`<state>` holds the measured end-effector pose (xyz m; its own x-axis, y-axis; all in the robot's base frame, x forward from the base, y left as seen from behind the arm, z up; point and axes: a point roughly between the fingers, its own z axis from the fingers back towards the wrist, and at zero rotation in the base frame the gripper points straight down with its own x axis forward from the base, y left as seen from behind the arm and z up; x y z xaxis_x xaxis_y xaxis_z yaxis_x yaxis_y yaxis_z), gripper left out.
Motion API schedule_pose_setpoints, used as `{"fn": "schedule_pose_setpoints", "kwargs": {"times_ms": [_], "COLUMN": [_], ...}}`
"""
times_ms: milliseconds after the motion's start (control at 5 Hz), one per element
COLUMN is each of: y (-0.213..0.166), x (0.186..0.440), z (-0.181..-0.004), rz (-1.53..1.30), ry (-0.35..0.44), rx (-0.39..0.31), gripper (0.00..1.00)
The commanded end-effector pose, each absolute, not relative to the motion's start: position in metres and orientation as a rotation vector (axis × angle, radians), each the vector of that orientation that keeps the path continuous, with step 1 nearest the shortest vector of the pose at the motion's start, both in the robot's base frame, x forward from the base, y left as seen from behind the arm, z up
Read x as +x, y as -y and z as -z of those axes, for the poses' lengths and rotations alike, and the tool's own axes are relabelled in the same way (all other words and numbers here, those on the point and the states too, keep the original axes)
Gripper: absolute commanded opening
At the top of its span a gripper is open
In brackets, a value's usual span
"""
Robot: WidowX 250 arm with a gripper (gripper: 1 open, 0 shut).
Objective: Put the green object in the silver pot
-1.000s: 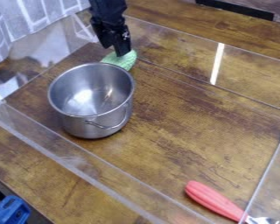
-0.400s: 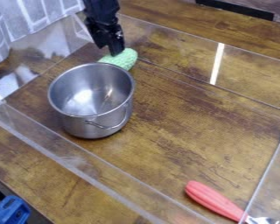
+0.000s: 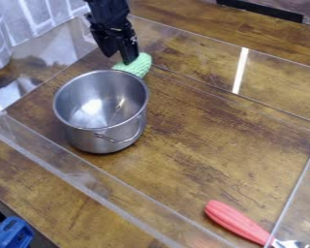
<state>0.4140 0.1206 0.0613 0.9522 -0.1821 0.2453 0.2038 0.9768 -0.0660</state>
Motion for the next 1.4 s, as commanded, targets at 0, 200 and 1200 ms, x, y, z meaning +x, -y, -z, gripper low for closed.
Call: {"fn": "schedule_pose_setpoints", "kwargs": {"times_ms": [0,200,1200], "y": [-0.145,-0.145,-0.119], "x": [0.407,0.407,0.401], "z": [-0.073,-0.059,-0.049], "rz": [0.162,0.169,0.349], "ry": [0.277,0.270,0.227], "rx": [-0.064,-0.069,-0.098], "gripper": [1.00,1.00,1.00]}}
